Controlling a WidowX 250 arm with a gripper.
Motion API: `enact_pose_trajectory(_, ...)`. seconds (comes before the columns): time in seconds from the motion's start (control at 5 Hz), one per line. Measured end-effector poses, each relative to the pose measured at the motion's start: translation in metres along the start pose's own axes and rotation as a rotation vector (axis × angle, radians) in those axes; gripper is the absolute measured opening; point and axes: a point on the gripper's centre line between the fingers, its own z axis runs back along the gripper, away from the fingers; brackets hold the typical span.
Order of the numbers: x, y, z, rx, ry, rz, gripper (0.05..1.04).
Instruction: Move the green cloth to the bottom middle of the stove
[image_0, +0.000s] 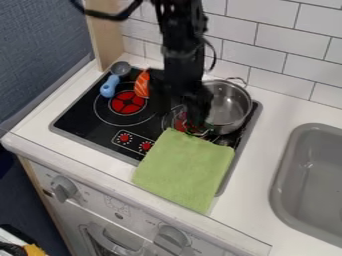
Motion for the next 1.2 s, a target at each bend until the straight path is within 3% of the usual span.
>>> enact_pose_trajectory(0.4, -0.011, -0.010, -0.029, -0.003, 0.051, 0.062, 1.001)
enact_pose_trajectory(0.8, -0.003, -0.015, -0.033, 0.003, 0.043, 0.114, 1.001)
enact_pose_trajectory(1.2, -0.007, 0.011, -0.032, 0.047, 0.020, 0.076, 1.000)
